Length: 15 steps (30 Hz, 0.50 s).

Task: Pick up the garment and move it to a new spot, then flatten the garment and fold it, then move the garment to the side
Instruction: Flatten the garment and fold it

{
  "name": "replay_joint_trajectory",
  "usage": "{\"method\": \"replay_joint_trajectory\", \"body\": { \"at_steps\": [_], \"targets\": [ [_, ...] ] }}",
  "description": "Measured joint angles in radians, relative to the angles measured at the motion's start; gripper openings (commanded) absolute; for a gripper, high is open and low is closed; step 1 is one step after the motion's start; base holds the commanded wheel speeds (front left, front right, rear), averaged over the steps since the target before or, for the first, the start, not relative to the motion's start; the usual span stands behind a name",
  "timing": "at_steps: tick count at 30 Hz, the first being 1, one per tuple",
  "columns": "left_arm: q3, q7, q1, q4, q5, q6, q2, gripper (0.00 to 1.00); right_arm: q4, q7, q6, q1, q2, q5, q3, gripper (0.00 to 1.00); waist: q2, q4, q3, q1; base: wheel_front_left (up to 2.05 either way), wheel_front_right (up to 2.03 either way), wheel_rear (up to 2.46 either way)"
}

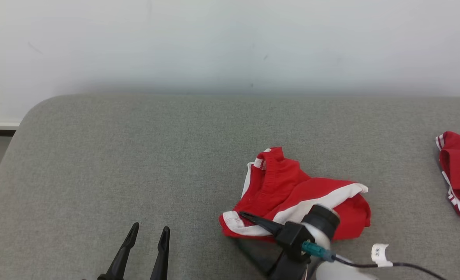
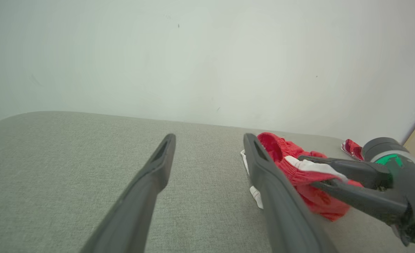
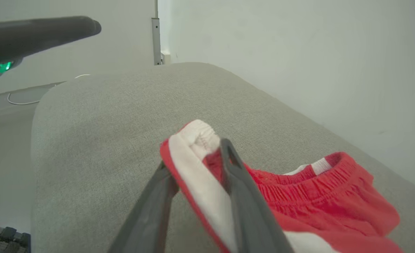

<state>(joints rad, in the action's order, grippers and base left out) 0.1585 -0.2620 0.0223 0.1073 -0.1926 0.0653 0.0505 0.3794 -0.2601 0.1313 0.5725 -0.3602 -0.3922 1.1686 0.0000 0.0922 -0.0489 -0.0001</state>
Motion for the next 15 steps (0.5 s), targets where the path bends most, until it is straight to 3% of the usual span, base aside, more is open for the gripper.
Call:
{"method": "replay_joint_trajectory", "body": {
  "at_steps": [4,8,12,15],
  "targets": [
    [0.002,0.0,0.014,-0.001,0.0,-0.005,0.0,1.0,-0.034,0.0,0.0,-0.043,0.02,-0.051,0.0,1.0,0.0,-0.01,0.016,0.0,0.0,0.0,0.0],
    [0.005,0.0,0.022,-0.001,0.0,-0.012,0.0,1.0,-0.119,0.0,0.0,-0.087,0.017,-0.076,-0.063,1.0,0.0,-0.024,0.033,0.0,0.0,0.0,0.0],
    [0.005,0.0,0.035,0.002,0.0,-0.016,0.0,1.0,-0.176,0.0,0.0,-0.133,-0.007,-0.066,-0.17,1.0,0.0,-0.043,0.042,-0.0001,0.0,0.0,0.0],
    [0.001,0.0,0.035,0.012,0.0,-0.022,0.0,1.0,-0.188,0.0,0.0,-0.185,-0.023,-0.048,-0.307,1.0,0.0,-0.058,0.046,0.0,0.0,0.0,0.0]
  ]
}}
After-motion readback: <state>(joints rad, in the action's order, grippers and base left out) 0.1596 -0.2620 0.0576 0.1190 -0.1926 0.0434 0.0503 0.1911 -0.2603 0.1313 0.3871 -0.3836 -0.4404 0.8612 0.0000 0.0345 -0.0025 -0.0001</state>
